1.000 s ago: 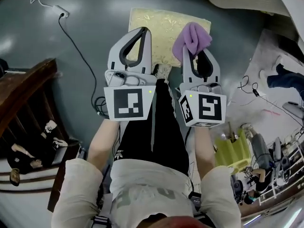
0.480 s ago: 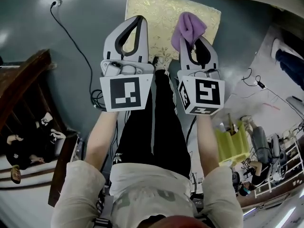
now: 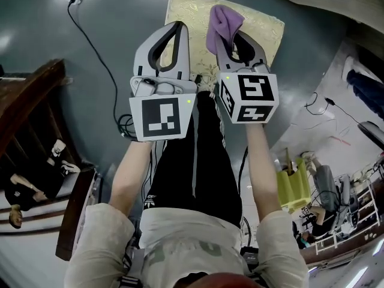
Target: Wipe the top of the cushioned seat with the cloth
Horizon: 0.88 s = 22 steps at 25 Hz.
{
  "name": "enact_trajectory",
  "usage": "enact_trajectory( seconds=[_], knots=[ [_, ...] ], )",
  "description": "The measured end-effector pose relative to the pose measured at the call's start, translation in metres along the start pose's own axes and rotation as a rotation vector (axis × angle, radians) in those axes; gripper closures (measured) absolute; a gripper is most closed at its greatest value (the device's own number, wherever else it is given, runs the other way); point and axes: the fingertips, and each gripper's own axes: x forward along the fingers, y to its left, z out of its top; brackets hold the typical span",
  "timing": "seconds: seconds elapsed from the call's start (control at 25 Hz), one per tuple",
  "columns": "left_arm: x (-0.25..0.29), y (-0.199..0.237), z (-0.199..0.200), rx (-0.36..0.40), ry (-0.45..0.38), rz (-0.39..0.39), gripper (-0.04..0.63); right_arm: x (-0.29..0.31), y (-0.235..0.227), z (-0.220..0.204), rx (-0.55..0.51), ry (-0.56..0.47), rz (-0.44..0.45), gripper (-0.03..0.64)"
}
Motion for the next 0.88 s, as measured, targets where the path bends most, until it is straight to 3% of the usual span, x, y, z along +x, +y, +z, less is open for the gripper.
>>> enact_trajectory(
  seconds=[0.4,0.64,0.88],
  knots=[
    [-0.01,0.031,-0.007,-0.031,0.005,0.07,0.589,0.101,0.044,0.016,0.197,0.109,0.183,0.525],
    [-0.015,0.059,-0.02,-0.052,0.026,0.118,0.589,0.143,0.06,0.003,0.212,0.23,0.186,0.525],
    [-0.015,0.065,-0.024,-0.061,0.032,0.13,0.589,0.156,0.057,-0.005,0.159,0.265,0.148,0.525]
  ],
)
